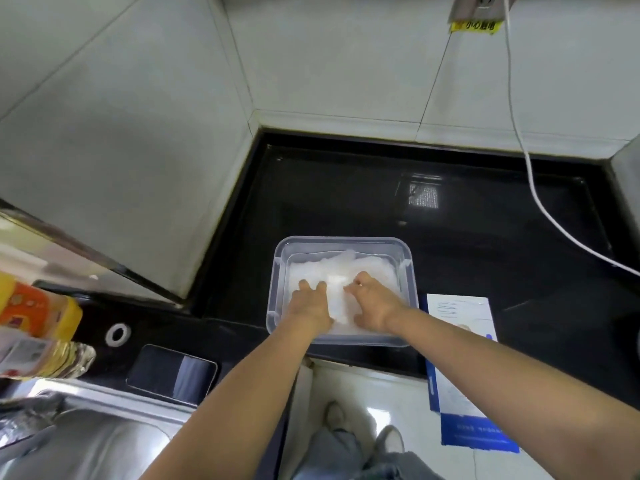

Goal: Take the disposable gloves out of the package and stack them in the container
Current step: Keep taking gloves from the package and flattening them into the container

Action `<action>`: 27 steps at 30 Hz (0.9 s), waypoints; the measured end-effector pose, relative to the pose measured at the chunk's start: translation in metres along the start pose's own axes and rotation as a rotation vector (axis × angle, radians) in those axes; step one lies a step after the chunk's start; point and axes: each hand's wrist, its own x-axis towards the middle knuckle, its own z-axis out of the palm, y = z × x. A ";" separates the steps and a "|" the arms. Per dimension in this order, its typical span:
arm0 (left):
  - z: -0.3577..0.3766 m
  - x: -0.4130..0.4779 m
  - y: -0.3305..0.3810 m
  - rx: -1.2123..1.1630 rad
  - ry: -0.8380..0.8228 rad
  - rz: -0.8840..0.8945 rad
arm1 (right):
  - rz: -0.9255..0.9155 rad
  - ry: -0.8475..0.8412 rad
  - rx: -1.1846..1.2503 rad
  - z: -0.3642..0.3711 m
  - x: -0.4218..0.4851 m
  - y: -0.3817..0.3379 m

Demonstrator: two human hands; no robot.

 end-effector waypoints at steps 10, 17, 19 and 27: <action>0.010 0.016 -0.011 0.080 -0.091 -0.004 | 0.164 -0.071 -0.203 0.015 0.017 -0.003; 0.015 0.017 -0.012 0.179 -0.010 0.048 | 0.163 -0.053 -0.203 0.013 0.014 -0.005; 0.011 0.016 -0.012 0.157 0.003 0.060 | 0.139 -0.058 -0.112 0.008 0.010 -0.003; -0.018 -0.015 0.007 -0.035 0.308 0.006 | -0.057 0.404 0.230 -0.032 -0.035 0.001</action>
